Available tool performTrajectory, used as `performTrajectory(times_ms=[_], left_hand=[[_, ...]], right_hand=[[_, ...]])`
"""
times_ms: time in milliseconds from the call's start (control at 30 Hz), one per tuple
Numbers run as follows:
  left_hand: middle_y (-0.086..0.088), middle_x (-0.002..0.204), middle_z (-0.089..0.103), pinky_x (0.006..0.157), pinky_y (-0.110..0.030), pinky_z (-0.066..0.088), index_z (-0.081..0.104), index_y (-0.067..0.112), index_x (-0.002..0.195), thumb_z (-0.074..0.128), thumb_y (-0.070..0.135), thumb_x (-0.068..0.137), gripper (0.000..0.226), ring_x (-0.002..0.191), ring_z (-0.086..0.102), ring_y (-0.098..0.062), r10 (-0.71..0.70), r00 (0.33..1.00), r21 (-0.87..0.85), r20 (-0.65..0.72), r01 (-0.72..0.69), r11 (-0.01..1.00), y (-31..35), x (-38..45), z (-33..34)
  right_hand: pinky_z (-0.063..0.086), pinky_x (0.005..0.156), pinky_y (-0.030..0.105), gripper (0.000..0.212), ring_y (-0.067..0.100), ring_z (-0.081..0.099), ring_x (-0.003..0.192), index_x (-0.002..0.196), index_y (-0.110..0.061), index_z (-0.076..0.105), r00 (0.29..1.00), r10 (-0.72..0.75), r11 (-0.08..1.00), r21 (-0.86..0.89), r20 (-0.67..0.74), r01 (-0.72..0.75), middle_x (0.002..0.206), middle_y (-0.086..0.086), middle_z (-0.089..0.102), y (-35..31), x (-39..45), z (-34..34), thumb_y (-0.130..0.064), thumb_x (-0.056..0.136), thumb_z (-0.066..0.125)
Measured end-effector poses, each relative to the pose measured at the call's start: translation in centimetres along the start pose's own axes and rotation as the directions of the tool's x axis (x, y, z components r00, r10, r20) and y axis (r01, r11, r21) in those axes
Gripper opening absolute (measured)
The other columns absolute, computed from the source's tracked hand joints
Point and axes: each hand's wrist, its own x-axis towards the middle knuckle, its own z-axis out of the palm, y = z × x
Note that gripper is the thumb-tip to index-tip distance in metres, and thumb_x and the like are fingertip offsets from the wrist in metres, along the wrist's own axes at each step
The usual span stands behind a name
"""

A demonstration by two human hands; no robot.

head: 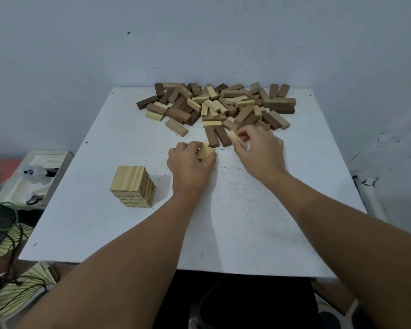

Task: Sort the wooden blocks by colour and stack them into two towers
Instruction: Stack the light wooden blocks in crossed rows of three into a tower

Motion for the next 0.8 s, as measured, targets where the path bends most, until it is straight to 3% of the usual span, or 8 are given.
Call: performTrajectory(times_ms=[133,267,367,500,567,667,800], left_hand=[[-0.003,0.113,0.06,0.098,-0.042,0.038,0.072,0.022,0.114,0.071,0.053,0.089,0.04,0.115,0.047,-0.027,0.01,1.0,0.066,0.03,-0.012,0.998,0.2,-0.3,-0.3],[-0.002,0.108,0.06,0.098,-0.046,0.042,0.067,0.025,0.102,0.072,0.062,0.084,0.041,0.108,0.053,-0.028,-0.01,0.996,0.109,0.091,0.0,0.994,1.1,-1.8,-0.6],[0.006,0.094,0.066,0.098,-0.049,0.042,0.059,0.027,0.093,0.066,0.073,0.082,0.047,0.1,0.06,-0.023,0.018,0.986,0.072,0.165,-0.03,0.997,1.6,-4.1,-0.6],[0.012,0.091,0.066,0.105,-0.051,0.038,0.062,0.032,0.107,0.052,0.077,0.088,0.051,0.103,0.06,-0.018,0.07,0.976,-0.023,0.207,-0.066,0.998,0.8,-6.3,-1.5],[0.014,0.09,0.066,0.103,-0.053,0.044,0.064,0.032,0.116,0.055,0.066,0.09,0.044,0.098,0.061,-0.014,0.125,0.972,-0.111,0.2,-0.104,0.988,-0.1,-6.7,-2.0],[0.016,0.091,0.066,0.096,-0.05,0.049,0.069,0.033,0.121,0.066,0.051,0.085,0.041,0.094,0.06,-0.008,0.215,0.954,-0.158,0.211,-0.184,0.97,-0.7,-7.3,-2.2],[0.015,0.094,0.062,0.096,-0.046,0.047,0.073,0.031,0.12,0.077,0.045,0.084,0.038,0.098,0.054,-0.014,0.258,0.949,-0.104,0.184,-0.242,0.965,-0.4,-7.6,-1.5]], right_hand=[[0.044,0.093,0.043,0.024,0.017,0.058,0.099,0.115,-0.033,0.064,0.992,0.096,0.995,-0.018,0.077,-0.095,0.098,-0.015,0.06,1.1,-4.8,-1.3,-0.048,0.096,0.06],[0.036,0.091,0.038,0.029,0.012,0.058,0.096,0.114,-0.036,0.066,0.988,0.091,0.995,0.033,0.122,-0.095,0.093,-0.015,0.062,1.1,-7.7,-2.6,-0.057,0.095,0.061],[0.04,0.096,0.041,0.03,0.009,0.058,0.089,0.113,-0.036,0.067,0.991,0.047,0.989,0.133,0.122,-0.063,0.089,-0.015,0.064,1.2,-9.8,-2.9,-0.057,0.093,0.063],[0.048,0.097,0.047,0.034,0.004,0.057,0.082,0.122,-0.033,0.067,0.997,0.003,0.966,0.258,0.074,-0.022,0.088,-0.019,0.065,1.9,-11.7,-3.0,-0.048,0.092,0.063],[0.046,0.101,0.046,0.047,0.006,0.055,0.088,0.133,-0.032,0.063,0.996,0.015,0.965,0.26,0.092,-0.039,0.094,-0.02,0.062,2.0,-11.8,-3.1,-0.046,0.088,0.057],[0.031,0.111,0.035,0.068,0.01,0.045,0.107,0.15,-0.037,0.045,0.979,-0.009,0.993,0.121,0.205,-0.016,0.111,-0.019,0.048,2.0,-11.4,-3.4,-0.05,0.083,0.051],[0.023,0.113,0.034,0.062,0.015,0.042,0.122,0.152,-0.042,0.042,0.966,-0.016,0.999,0.043,0.257,0.005,0.119,-0.012,0.044,2.3,-11.0,-3.1,-0.046,0.093,0.058]])
